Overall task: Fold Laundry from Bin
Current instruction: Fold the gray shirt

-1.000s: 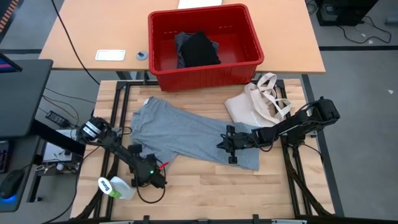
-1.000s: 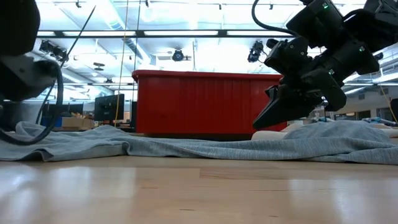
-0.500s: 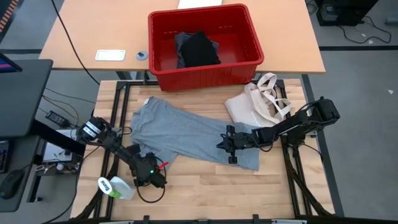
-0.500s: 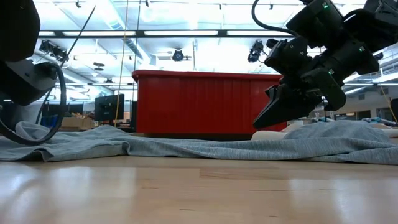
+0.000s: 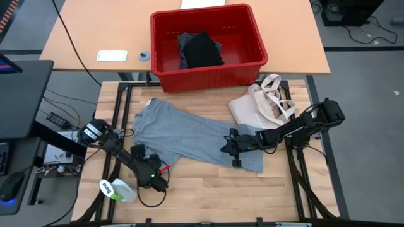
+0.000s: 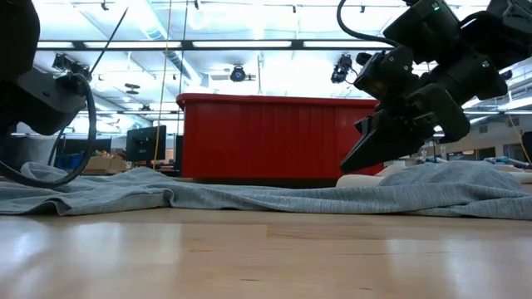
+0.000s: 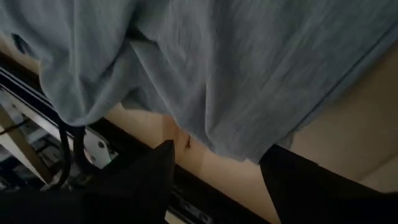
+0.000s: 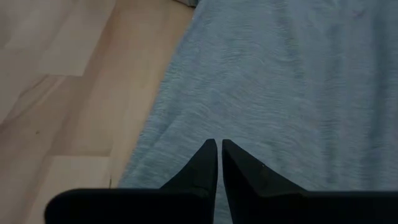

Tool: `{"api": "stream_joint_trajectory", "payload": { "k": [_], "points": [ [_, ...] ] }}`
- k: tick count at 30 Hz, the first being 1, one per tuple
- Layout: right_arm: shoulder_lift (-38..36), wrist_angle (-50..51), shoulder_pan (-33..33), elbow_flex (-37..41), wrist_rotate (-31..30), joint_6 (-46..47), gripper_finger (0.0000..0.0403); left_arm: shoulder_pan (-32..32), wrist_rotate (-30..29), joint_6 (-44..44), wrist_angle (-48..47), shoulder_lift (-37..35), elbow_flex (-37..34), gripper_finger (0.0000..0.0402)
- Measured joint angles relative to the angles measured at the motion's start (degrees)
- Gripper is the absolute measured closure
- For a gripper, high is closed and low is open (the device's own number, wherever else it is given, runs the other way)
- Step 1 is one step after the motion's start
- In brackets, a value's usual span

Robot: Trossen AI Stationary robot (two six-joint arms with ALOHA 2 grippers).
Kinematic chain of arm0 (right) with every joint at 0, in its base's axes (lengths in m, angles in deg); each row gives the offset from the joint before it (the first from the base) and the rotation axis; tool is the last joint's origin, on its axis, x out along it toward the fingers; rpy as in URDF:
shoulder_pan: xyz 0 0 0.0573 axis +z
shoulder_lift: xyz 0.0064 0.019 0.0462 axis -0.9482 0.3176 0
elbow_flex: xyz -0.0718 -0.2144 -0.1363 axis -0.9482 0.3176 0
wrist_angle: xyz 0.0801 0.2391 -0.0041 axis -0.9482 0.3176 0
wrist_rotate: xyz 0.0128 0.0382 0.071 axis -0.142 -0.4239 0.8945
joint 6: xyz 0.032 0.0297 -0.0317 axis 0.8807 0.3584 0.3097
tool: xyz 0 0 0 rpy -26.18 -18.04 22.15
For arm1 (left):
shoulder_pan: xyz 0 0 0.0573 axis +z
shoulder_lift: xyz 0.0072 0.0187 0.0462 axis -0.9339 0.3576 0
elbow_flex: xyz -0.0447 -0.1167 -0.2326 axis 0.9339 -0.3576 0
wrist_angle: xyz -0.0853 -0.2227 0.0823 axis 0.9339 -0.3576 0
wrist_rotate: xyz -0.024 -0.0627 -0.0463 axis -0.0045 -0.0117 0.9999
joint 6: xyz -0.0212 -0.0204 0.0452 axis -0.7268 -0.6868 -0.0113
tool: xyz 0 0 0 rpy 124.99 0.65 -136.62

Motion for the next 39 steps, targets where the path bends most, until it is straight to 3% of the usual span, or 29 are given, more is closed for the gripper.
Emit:
{"api": "stream_joint_trajectory", "payload": {
  "k": [7, 13, 17, 24, 32, 39],
  "points": [
    [-0.01, 1.62, 0.0, 0.0, -0.14, 0.88, 0.0369, 0.59, -0.82, 0.15, 6.9, 0.0, 0.0, 0.0171],
    [0.0, 13.93, -0.68, 0.0, -0.84, 8.43, 0.0369, 0.61, 1.22, 3.01, 12.24, -0.01, 0.0, 0.0171],
    [-0.2, 17.9, -1.69, -0.26, -5.42, 11.13, 0.0369, 1.35, 6.45, 3.14, 9.43, -0.02, 0.11, 0.0171],
    [0.02, 19.05, -5.05, 0.02, -17.06, 14.5, 0.0369, 1.51, 7.31, 3.15, 8.79, -0.02, 0.15, 0.0171],
    [-0.46, 24.58, -3.65, -0.5, -4.89, 16.25, 0.0373, 1.58, 10.83, 3.22, 2.84, -0.74, 1.53, 0.0171],
    [-1.17, 38.48, 2.39, -4.72, 0.38, 21.68, 0.0389, 2.13, 7.9, 6.32, -7.43, -0.7, 9.33, 0.0171]
  ]
}}
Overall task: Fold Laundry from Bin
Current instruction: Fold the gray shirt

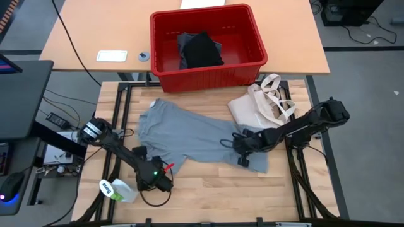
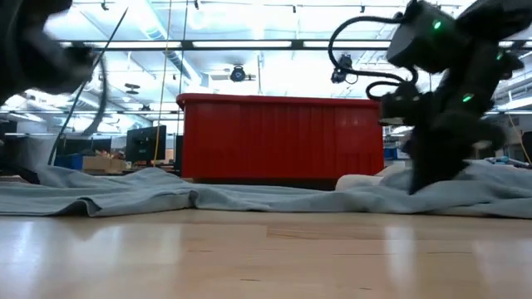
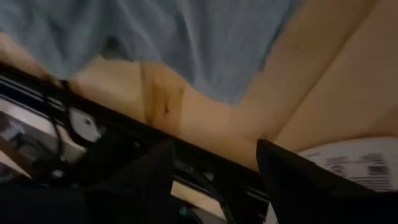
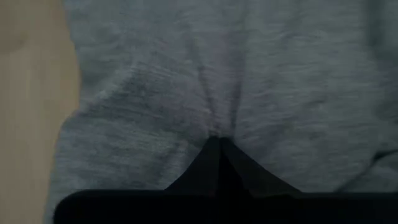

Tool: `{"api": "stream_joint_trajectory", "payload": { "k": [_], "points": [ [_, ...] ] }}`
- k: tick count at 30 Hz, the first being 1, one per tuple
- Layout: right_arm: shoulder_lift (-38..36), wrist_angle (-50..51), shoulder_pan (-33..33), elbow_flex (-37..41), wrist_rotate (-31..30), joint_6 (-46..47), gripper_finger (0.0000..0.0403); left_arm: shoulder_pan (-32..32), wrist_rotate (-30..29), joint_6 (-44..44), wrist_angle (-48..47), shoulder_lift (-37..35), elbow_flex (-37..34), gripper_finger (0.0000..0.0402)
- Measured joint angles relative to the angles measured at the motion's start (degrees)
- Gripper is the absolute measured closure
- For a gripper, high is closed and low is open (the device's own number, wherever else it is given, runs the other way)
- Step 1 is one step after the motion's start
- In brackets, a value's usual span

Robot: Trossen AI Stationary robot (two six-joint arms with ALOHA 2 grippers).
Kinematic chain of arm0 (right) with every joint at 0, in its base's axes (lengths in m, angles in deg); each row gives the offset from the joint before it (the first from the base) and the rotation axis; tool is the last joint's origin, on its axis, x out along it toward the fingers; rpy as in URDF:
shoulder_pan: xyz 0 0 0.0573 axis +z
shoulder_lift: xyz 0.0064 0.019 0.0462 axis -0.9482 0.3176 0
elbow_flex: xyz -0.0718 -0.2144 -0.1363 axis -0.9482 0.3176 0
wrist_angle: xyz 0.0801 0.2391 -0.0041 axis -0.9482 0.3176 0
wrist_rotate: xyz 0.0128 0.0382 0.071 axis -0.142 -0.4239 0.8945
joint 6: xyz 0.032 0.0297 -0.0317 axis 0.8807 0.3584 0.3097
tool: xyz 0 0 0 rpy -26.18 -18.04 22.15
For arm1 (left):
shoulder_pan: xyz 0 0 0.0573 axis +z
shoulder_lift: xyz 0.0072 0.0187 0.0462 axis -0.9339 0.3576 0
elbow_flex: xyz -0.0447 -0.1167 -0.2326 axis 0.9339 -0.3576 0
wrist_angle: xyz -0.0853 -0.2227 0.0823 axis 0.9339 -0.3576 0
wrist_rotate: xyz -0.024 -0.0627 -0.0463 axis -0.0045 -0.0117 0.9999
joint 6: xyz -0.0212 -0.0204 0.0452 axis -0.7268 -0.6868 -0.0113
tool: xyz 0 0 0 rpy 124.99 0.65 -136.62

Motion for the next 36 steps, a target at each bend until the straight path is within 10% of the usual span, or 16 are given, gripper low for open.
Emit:
{"api": "stream_joint_trajectory", "payload": {
  "k": [6, 13, 26, 36],
  "points": [
    [-3.14, 27.17, 6.16, -10.67, 3.82, 2.5, 0.0387, 0.4, -11.84, 2.29, 1.0, -0.02, 7.66, 0.0171],
    [-8.63, 31.72, 12.06, -18.5, -14.79, 1.44, 0.0384, 3.56, -29.15, 12.38, 16.02, -0.02, 7.94, 0.0171],
    [-2.49, 48.32, 25.45, -17.64, 7.37, 17.59, 0.0326, 15.71, -36.84, 22.67, 30.92, -0.19, -14.45, 0.0171],
    [5.3, 45.2, 37.8, -18.53, 3.56, 25.23, 0.0327, 14.45, -40.32, 18.82, 36.67, -2.99, -20.51, 0.0172]
  ]
}}
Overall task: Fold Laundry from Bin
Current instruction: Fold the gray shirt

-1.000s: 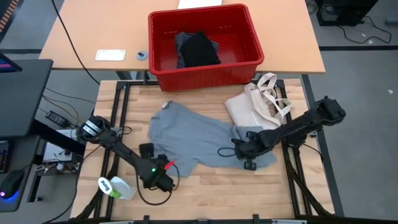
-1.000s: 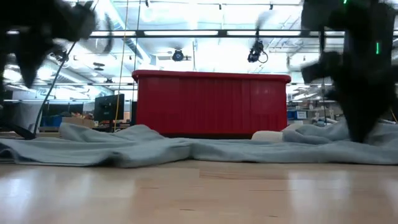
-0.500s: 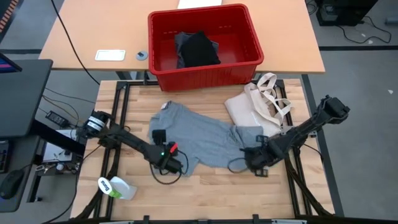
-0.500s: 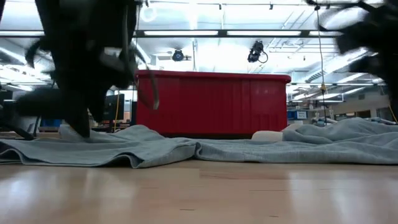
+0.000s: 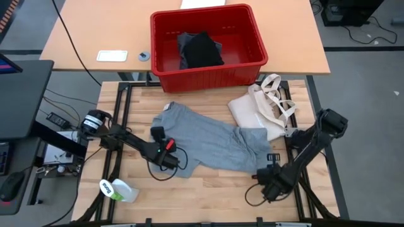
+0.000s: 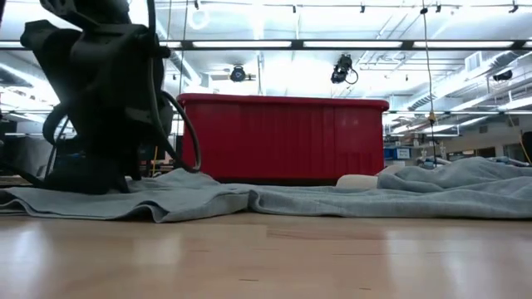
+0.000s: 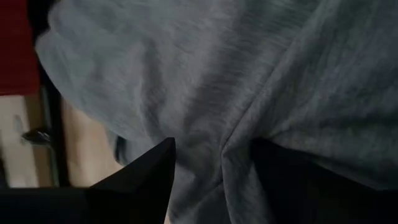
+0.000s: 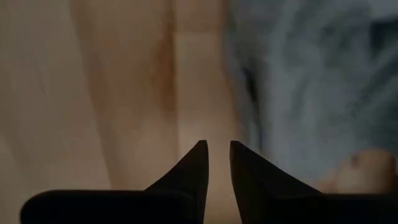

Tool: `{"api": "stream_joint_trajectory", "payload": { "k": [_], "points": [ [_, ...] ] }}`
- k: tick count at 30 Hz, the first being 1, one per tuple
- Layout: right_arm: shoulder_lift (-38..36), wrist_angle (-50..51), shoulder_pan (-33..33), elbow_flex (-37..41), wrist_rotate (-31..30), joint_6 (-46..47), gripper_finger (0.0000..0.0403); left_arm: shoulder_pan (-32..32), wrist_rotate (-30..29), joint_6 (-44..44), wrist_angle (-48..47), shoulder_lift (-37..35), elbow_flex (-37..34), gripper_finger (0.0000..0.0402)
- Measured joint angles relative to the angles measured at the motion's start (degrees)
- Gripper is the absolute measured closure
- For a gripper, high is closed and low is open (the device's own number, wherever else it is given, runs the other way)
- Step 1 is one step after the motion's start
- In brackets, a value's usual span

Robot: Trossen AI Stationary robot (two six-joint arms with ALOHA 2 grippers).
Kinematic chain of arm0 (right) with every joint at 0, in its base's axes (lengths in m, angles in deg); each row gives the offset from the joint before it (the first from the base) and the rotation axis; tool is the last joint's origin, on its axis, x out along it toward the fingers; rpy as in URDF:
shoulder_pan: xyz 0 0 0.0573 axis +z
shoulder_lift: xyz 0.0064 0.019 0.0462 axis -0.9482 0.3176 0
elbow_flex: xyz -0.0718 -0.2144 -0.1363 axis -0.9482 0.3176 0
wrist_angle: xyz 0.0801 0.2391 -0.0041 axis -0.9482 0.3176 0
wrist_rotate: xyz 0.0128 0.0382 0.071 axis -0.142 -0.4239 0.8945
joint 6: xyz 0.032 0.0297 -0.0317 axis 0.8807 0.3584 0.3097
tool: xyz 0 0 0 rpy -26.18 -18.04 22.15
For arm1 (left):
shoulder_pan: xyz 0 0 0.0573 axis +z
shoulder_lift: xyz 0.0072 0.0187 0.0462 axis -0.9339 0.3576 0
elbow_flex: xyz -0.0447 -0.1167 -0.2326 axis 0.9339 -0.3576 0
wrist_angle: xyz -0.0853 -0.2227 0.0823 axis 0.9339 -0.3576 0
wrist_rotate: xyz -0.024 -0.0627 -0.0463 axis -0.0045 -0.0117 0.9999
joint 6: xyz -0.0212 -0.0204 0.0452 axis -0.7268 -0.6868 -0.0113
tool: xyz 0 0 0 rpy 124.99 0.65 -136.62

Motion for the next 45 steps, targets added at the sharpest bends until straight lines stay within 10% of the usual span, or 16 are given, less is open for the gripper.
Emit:
{"api": "stream_joint_trajectory", "payload": {
  "k": [20, 45],
  "points": [
    [4.78, -0.06, 4.2, -0.97, -9.78, 1.97, 0.0258, -0.24, 4.17, -0.11, -0.89, -2.54, -0.08, 0.0171],
    [4.78, -3.97, 0.4, -0.97, -11.44, -6.06, 0.0279, -0.24, 3.87, -0.11, -0.63, -2.54, -0.1, 0.0171]
  ]
}}
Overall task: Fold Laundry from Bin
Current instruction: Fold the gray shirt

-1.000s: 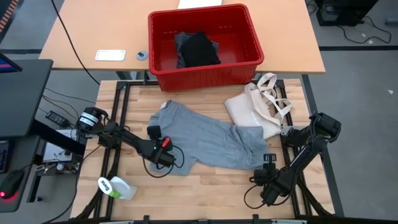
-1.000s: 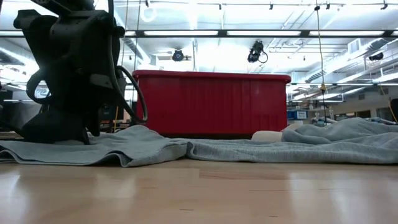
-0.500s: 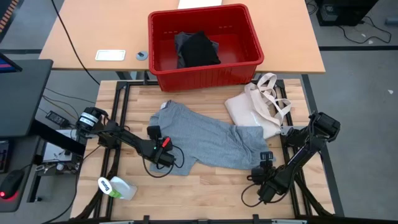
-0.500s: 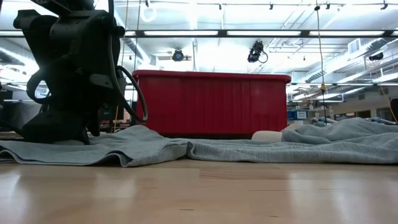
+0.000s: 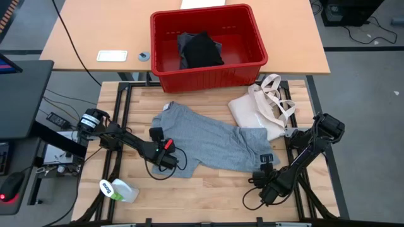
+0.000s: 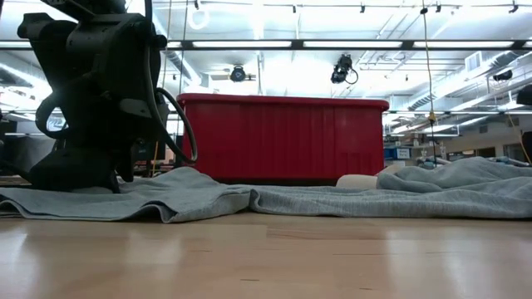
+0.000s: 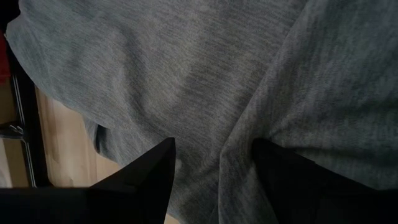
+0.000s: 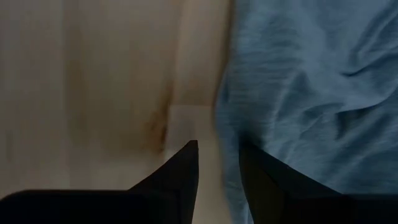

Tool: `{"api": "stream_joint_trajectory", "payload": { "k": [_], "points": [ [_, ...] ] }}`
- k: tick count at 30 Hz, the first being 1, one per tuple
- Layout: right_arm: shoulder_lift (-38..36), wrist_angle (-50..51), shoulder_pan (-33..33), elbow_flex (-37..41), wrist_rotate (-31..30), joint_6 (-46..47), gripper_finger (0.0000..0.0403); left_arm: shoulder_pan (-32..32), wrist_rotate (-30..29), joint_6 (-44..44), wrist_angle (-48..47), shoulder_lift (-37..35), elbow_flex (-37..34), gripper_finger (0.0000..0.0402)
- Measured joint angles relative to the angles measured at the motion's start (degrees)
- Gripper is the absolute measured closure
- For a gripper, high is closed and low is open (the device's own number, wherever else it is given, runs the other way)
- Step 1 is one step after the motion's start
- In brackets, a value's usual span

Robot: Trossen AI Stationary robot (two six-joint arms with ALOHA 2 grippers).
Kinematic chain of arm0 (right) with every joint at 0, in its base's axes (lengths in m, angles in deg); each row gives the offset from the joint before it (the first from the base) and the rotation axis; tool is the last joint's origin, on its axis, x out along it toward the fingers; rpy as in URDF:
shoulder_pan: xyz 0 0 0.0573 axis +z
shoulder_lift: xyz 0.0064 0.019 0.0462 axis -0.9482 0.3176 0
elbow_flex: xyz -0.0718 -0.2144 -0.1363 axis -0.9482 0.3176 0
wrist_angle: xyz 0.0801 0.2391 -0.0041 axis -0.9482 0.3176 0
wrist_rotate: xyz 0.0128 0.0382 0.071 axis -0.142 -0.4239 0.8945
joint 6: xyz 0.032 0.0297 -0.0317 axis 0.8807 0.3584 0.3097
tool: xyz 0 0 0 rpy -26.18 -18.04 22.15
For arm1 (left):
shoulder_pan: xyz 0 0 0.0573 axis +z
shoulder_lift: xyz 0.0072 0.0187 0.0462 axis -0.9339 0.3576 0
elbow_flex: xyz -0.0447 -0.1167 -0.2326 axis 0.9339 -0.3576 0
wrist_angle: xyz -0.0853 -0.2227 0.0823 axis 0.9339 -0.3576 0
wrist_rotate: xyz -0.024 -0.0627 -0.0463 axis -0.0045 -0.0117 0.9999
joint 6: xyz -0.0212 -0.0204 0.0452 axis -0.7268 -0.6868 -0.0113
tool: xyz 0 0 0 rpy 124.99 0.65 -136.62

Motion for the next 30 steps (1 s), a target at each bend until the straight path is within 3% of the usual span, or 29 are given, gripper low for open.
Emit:
{"api": "stream_joint_trajectory", "payload": {
  "k": [10, 20, 23, 28, 30],
  "points": [
    [0.0, 0.44, -1.39, 0.0, 0.41, -3.65, 0.0279, 0.0, -0.01, -0.02, 0.04, 0.0, 0.0, 0.0171],
    [-0.24, 3.64, -0.85, 3.47, 5.89, -0.84, 0.0286, 0.0, -0.02, -0.04, 0.04, 0.0, 0.0, 0.0171],
    [-0.2, 3.44, -0.73, 3.56, 5.97, -0.39, 0.0311, 0.0, -0.02, -0.02, 0.04, 0.0, 0.0, 0.0171],
    [-0.11, 3.25, -0.75, 3.58, 9.46, -0.02, 0.0386, -0.02, 0.0, 0.0, -0.27, 0.0, 0.02, 0.0171],
    [-0.09, 4.08, -0.72, 3.26, 12.14, 0.86, 0.0391, -0.02, 0.0, 0.08, -0.44, 0.0, 0.03, 0.0171]
  ]
}}
